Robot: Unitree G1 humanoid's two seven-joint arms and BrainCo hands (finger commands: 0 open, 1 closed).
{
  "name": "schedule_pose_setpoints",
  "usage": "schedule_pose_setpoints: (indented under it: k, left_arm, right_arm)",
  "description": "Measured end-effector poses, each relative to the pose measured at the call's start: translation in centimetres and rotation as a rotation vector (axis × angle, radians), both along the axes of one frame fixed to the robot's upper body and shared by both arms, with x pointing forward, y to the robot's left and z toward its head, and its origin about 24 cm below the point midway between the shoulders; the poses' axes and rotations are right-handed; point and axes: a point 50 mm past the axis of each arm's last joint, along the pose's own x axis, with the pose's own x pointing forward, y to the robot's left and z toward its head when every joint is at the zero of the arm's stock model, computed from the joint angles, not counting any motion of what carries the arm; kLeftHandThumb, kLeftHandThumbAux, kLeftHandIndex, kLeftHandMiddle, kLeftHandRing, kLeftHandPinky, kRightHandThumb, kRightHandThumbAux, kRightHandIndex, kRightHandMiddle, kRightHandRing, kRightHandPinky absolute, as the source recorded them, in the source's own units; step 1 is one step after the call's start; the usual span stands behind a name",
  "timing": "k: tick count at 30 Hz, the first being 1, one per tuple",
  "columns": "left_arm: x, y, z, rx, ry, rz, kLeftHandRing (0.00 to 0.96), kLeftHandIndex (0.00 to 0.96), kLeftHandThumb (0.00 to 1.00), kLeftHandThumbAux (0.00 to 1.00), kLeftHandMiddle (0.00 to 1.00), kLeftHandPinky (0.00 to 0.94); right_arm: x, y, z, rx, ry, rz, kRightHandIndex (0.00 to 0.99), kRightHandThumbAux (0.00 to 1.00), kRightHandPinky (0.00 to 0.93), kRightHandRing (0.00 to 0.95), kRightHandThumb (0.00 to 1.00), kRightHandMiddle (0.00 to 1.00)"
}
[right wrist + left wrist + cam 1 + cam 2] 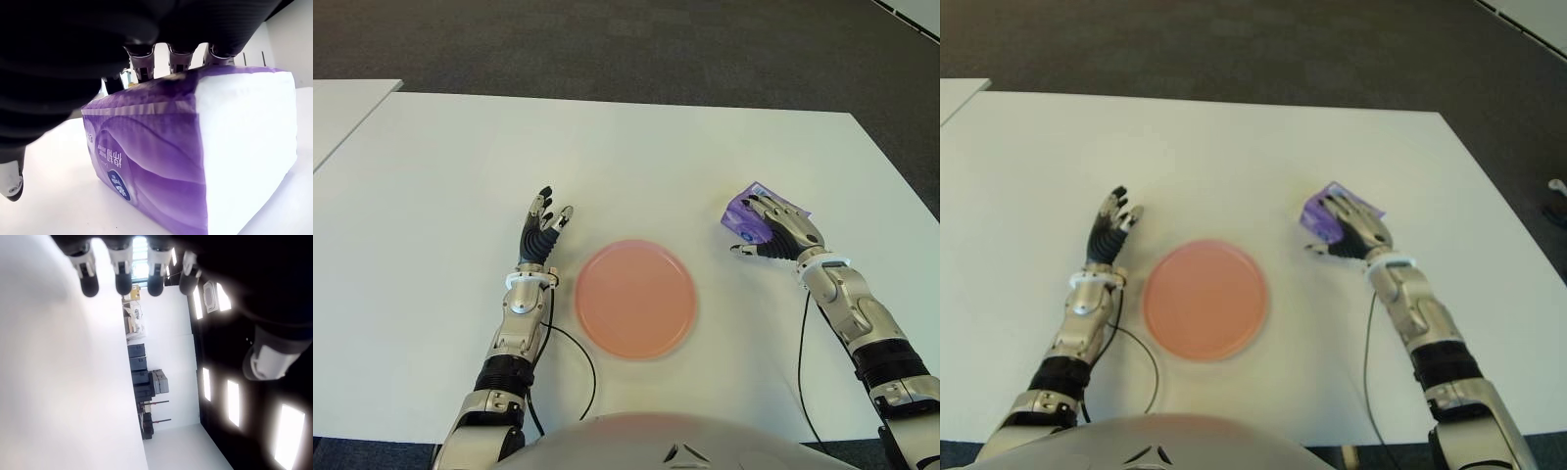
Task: Put the tissue paper into the plate.
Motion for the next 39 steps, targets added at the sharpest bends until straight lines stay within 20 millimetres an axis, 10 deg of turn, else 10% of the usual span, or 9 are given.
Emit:
schedule_pose_setpoints:
  k: [39]
  left_arm:
    - [-0.1,0.4,0.0,-0.004,-0.001,-0.001,0.000,0.000,0.000,0.493,0.000,0.000]
  right_arm:
    - [-0.8,-2.8,3.8,0.207,-0.181,-0.164,0.000,0.432,0.000,0.000,0.082,0.000]
